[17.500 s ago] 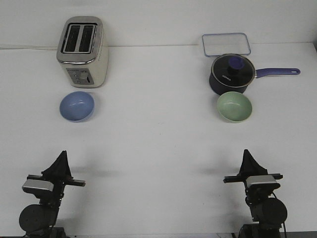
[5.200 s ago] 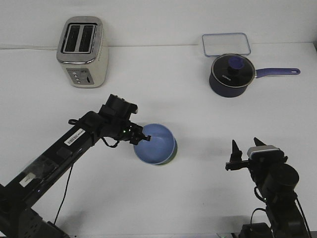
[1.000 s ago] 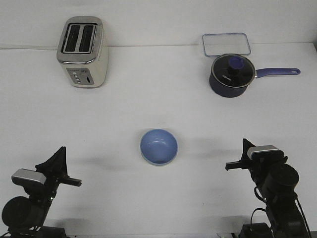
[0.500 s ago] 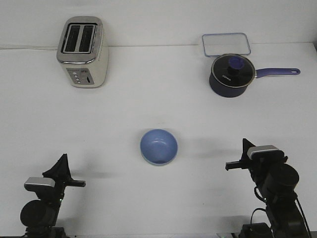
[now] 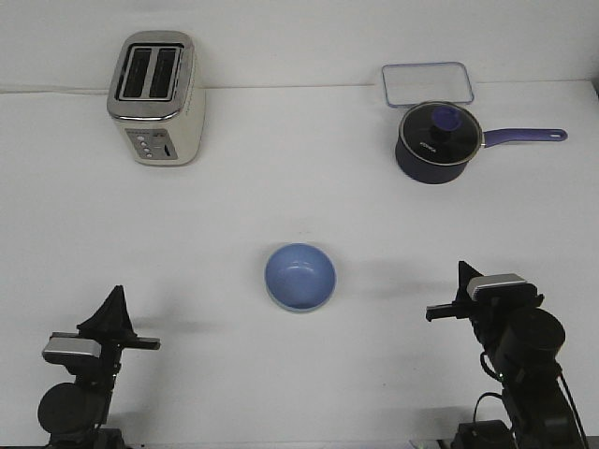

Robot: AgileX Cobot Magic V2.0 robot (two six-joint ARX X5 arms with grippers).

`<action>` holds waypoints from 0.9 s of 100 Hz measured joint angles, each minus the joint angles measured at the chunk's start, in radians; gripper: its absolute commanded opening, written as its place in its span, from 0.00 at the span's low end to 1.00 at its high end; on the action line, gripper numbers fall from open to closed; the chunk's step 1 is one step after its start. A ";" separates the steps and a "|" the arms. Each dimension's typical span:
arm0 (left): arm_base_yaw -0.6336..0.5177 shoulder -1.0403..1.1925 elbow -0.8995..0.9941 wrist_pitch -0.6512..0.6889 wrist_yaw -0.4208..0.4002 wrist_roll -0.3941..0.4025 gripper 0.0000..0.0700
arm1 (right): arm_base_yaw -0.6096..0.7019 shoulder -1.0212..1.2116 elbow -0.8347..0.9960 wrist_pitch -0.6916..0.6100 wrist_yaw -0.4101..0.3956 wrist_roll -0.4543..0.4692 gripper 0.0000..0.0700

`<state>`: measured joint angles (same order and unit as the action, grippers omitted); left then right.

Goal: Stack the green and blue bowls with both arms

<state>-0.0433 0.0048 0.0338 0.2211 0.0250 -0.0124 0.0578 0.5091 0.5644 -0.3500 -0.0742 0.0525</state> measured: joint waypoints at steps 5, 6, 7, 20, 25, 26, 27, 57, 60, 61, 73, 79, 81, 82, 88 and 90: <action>0.000 0.000 0.000 0.000 0.000 0.000 0.02 | 0.000 0.000 0.000 0.000 0.000 0.000 0.00; 0.000 0.000 0.000 0.000 0.000 0.000 0.02 | 0.000 0.000 0.000 0.000 0.000 0.000 0.00; 0.000 0.000 0.000 0.000 0.000 0.000 0.02 | 0.000 0.000 0.000 0.000 0.000 0.000 0.00; 0.000 0.000 0.000 0.000 0.000 0.000 0.02 | 0.000 0.000 0.000 0.000 0.000 0.000 0.00; 0.000 0.000 0.000 0.000 0.000 0.000 0.02 | 0.000 0.000 0.000 0.000 0.000 0.000 0.00; 0.000 0.000 0.000 0.000 0.000 0.000 0.02 | 0.000 0.000 0.000 0.000 0.000 0.000 0.00; 0.000 0.000 0.000 0.000 0.000 0.000 0.02 | 0.000 0.000 0.000 0.000 0.000 0.000 0.00; 0.000 0.000 0.000 0.000 0.000 0.000 0.02 | 0.000 0.000 0.000 0.000 0.000 0.000 0.00; 0.000 0.000 0.000 0.000 0.000 0.000 0.02 | 0.000 0.000 0.000 0.000 0.000 0.000 0.00; 0.000 0.000 0.000 0.000 0.000 0.000 0.02 | 0.000 0.000 0.000 0.000 0.000 0.000 0.00; 0.000 0.000 0.000 0.000 0.000 0.000 0.02 | 0.000 -0.016 0.000 0.000 0.019 -0.001 0.00; 0.000 0.000 0.000 0.000 0.000 0.000 0.02 | 0.000 -0.045 -0.003 0.008 0.025 -0.001 0.00; 0.000 0.000 0.000 0.000 0.000 0.000 0.02 | 0.000 -0.058 -0.008 0.020 0.026 -0.001 0.00; 0.000 0.000 0.000 0.000 0.000 0.000 0.02 | 0.000 -0.065 -0.012 0.028 0.026 -0.001 0.00; 0.000 0.000 0.000 0.000 0.000 0.000 0.02 | 0.000 -0.111 -0.044 0.082 0.026 -0.001 0.00; 0.000 0.000 0.000 0.000 0.000 0.000 0.02 | 0.000 -0.127 -0.058 0.101 0.026 -0.001 0.00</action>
<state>-0.0433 0.0048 0.0338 0.2211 0.0250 -0.0124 0.0578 0.3820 0.5064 -0.2493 -0.0483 0.0517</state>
